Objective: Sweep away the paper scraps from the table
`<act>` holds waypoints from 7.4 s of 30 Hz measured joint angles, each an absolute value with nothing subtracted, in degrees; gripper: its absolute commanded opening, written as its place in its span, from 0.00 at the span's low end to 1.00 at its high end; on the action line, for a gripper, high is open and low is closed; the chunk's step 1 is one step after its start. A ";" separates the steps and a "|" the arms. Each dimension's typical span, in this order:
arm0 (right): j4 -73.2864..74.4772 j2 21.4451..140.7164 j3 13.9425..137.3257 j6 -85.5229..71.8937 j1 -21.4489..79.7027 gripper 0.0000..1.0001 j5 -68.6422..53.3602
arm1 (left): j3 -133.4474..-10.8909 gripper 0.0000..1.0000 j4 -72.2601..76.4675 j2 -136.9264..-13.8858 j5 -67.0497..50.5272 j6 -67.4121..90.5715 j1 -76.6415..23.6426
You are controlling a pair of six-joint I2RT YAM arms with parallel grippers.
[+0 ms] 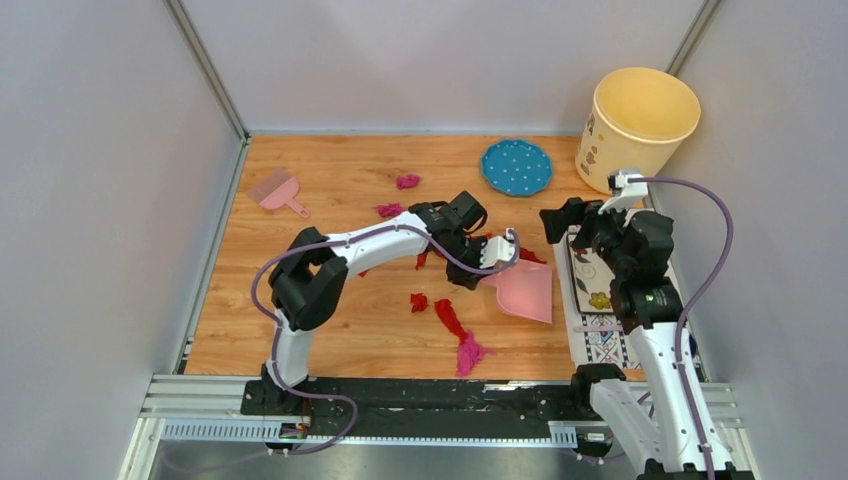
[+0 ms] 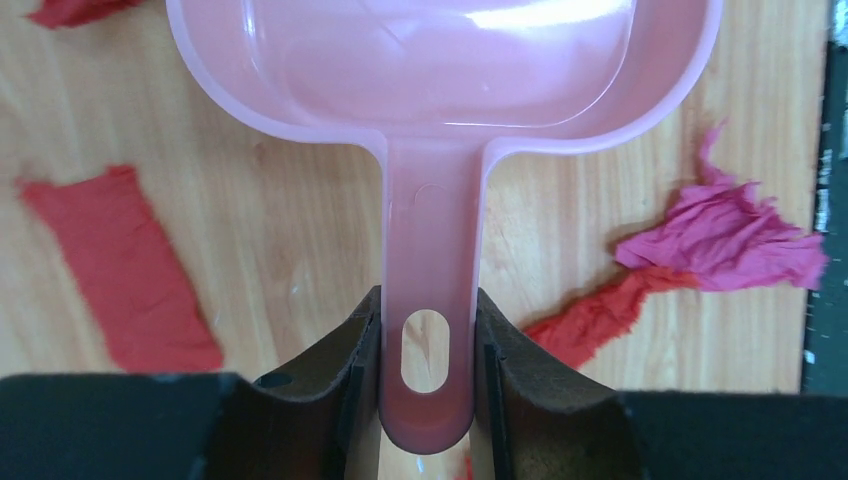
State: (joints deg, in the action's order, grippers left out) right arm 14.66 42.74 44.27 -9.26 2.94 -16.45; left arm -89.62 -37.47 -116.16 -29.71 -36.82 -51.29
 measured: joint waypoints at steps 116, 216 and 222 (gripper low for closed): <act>17.65 42.98 45.23 -10.48 3.36 0.90 -26.30 | -86.04 0.96 -52.66 -106.96 -26.20 -77.67 3.64; 12.67 82.83 71.42 -33.19 40.12 0.83 -11.55 | -65.28 0.00 -50.54 -77.47 -38.06 -52.56 -4.51; 8.56 100.38 84.42 -42.17 41.95 0.66 -21.61 | -65.84 0.00 -50.35 -75.77 -44.05 -45.23 -5.26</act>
